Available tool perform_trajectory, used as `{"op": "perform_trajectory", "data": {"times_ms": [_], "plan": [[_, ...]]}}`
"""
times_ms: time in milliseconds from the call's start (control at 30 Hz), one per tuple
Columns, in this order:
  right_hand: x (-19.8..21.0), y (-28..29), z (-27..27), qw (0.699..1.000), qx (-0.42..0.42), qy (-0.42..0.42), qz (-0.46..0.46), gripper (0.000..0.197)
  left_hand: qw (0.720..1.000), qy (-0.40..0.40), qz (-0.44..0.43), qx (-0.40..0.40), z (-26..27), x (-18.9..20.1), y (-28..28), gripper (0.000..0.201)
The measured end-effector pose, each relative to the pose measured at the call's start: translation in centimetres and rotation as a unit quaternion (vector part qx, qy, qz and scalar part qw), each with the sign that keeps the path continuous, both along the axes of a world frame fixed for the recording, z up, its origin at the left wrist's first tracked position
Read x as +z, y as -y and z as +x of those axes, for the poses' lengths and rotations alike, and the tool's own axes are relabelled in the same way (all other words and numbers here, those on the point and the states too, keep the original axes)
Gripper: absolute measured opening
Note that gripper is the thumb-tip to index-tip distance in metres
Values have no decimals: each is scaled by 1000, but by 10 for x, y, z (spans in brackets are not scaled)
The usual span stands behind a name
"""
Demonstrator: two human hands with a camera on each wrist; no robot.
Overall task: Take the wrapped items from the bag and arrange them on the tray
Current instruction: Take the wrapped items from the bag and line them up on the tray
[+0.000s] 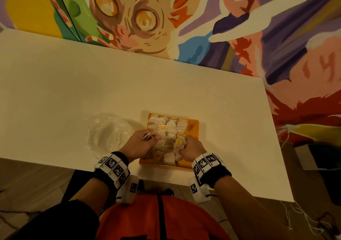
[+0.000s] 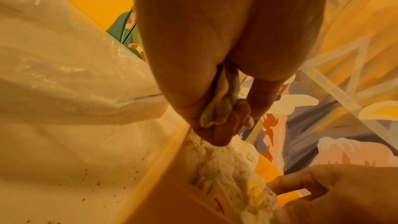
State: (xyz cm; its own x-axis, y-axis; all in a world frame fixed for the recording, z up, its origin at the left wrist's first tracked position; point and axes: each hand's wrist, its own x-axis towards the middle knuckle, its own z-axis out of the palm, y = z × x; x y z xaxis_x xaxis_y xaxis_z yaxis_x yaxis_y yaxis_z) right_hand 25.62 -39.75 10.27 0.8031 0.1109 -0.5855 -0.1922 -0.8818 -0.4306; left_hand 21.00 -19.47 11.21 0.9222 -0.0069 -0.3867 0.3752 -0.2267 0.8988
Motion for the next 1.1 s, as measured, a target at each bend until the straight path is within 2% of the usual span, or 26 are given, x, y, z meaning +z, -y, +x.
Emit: {"op": "perform_trajectory", "data": {"times_ms": [67,167,267,367,433,500,600,700,767,967,1100], "plan": [[3,2,0,1000,-3,-5,-7,45,1000,-3,-11,-2,0,1,0,22],[8,4,0,1000,-4,6,-17,44,1000,-3,-10,-1,-1,4,-1,25],[17,2,0,997,1,82,0,39,1000,5,-22,-2,-1,8,0,17],[35,-11,-2,975,-5,173,139,20,999,21,-23,-14,-2,13,0,10],[47,-24,-5,952,18,182,244,13,999,32,-6,-42,-3,18,-1,15],[56,-36,-10,938,56,175,293,9,996,49,17,-74,-3,20,-3,22],[60,-47,-14,936,87,169,297,11,989,77,42,-117,-5,21,-5,34],[57,-52,-14,941,102,162,278,7,987,74,63,-128,-5,19,-8,37],[53,-52,-14,942,103,153,279,5,987,67,74,-127,-4,17,-9,33],[43,-44,-7,937,38,162,306,5,991,59,56,-106,-9,21,-9,10],[43,-37,-1,929,1,169,329,3,994,45,50,-86,-9,21,-11,12]]}}
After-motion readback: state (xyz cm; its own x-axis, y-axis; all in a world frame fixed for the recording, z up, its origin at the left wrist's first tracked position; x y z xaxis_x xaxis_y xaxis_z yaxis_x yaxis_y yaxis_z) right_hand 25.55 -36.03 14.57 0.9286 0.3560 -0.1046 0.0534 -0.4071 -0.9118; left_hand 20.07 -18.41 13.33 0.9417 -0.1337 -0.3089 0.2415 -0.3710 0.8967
